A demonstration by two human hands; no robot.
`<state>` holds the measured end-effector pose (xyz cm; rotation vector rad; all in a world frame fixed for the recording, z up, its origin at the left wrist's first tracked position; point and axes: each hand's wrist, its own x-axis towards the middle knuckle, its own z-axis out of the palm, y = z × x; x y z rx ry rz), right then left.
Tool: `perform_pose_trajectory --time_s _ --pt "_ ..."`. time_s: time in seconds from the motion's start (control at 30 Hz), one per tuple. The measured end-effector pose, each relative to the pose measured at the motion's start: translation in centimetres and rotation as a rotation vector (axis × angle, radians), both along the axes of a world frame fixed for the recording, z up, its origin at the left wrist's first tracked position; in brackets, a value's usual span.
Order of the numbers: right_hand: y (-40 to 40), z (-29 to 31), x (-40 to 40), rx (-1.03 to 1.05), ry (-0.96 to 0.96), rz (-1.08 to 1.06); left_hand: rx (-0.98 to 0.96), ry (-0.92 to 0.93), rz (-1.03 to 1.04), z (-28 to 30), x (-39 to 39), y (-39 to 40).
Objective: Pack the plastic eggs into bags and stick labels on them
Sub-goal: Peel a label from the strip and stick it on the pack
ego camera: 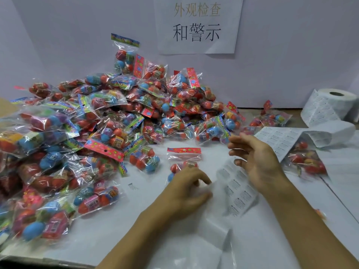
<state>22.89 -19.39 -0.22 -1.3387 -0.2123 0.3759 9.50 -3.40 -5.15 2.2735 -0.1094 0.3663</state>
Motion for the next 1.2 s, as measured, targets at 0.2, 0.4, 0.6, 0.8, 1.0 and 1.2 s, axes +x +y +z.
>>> perform_pose_trajectory --time_s 0.2,0.4,0.6,0.8,1.0,1.2 --pt "-0.4 0.0 -0.9 -0.153 -0.491 0.06 -0.76 0.101 0.047 1.3 -0.4 1.3" --pt "-0.2 -0.3 -2.0 -0.384 -0.813 0.232 -0.707 0.109 0.101 2.0 -0.4 2.0" --pt "-0.2 -0.4 -1.9 -0.479 -0.822 0.236 -0.819 0.372 -0.02 1.2 -0.4 2.4" --pt "-0.9 0.5 -2.1 -0.404 -0.762 0.43 -0.857 0.344 0.01 1.4 -0.2 2.5" --pt "-0.7 0.8 -2.3 -0.528 -0.749 0.571 -0.913 0.268 0.003 1.1 -0.2 2.3" --pt "-0.7 0.7 -3.0 -0.548 -0.787 0.559 -0.923 0.262 0.028 0.9 -0.3 2.2"
